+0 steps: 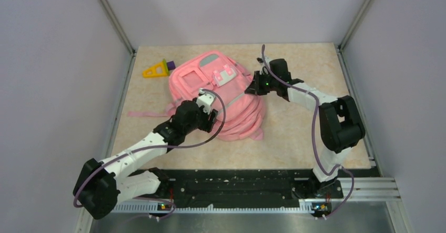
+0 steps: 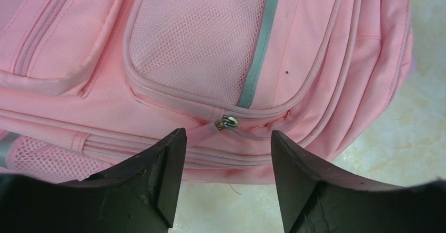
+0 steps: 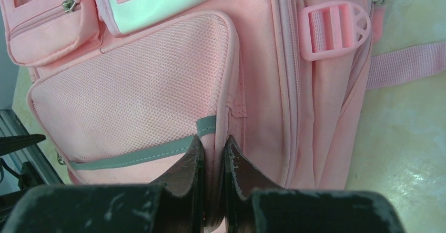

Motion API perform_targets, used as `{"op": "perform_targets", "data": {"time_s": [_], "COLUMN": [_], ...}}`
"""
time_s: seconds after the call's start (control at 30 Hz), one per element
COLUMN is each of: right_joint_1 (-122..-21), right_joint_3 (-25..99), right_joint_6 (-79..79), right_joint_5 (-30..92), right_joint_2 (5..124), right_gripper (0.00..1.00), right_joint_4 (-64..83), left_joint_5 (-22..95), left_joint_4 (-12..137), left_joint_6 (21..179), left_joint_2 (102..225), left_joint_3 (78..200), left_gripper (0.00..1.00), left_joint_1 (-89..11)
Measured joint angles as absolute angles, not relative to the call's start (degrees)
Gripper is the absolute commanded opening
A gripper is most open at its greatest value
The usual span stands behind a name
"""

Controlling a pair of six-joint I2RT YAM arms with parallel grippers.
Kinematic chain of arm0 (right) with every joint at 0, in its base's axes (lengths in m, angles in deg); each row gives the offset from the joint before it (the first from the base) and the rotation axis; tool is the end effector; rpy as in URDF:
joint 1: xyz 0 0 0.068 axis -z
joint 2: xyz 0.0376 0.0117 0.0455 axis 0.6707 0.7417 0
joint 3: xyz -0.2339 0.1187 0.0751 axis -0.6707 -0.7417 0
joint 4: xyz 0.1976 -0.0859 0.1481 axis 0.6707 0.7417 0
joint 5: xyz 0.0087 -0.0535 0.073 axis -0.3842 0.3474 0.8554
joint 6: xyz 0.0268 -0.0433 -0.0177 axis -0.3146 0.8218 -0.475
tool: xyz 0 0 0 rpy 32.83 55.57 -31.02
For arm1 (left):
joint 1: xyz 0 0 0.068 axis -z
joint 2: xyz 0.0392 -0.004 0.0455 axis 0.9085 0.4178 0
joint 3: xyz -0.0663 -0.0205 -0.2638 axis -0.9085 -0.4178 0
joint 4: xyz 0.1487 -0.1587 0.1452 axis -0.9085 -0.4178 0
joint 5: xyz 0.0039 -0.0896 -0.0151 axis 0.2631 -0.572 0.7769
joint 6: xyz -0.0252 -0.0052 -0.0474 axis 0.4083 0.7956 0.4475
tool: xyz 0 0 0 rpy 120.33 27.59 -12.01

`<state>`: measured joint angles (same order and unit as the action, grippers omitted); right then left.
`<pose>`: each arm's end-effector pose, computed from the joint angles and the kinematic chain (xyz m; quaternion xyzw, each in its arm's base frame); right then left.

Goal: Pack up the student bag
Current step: Zip the student bag at the center of the board.

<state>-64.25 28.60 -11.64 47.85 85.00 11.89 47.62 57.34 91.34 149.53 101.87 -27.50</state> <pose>0.3595 0.1621 0.2199 -0.1220 0.8717 0.3282 0.3429 0.1876 -0.1431 0.2371 0.2469 0.8269 -0.1547 0.4810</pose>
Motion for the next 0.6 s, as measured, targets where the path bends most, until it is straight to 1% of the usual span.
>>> {"op": "perform_targets", "data": {"time_s": [0.07,0.17,0.27,0.4,0.47,0.6], "right_joint_1": [-64.12,-64.10,-64.08,-64.01,-63.88,-63.55], "right_joint_3": [28.64,28.97,29.38,29.88,30.04,30.04], "right_joint_6": [-11.31,-10.90,-10.61,-9.93,-9.72,-9.67], "right_joint_5": [48.24,48.63,48.85,49.14,49.47,50.27], "right_joint_2": [85.00,85.11,85.25,85.35,85.35,85.35], "right_gripper": [0.00,0.00,0.00,0.00,0.00,0.00], "right_joint_4": [12.00,12.46,13.00,13.72,13.96,14.18], "left_joint_5": [47.09,44.25,41.26,37.30,35.88,33.70], "left_joint_4": [57.23,56.73,55.99,54.98,54.63,54.39], "left_joint_6": [88.67,85.07,82.45,79.28,78.34,77.13], "left_joint_2": [149.82,149.91,150.91,152.77,153.49,154.45], "left_joint_3": [101.93,102.31,103.11,103.38,103.38,103.44], "left_gripper": [0.69,0.71,0.70,0.67,0.64,0.48], "left_joint_1": [-28.14,-29.95,-31.79,-33.97,-34.71,-36.38]}}
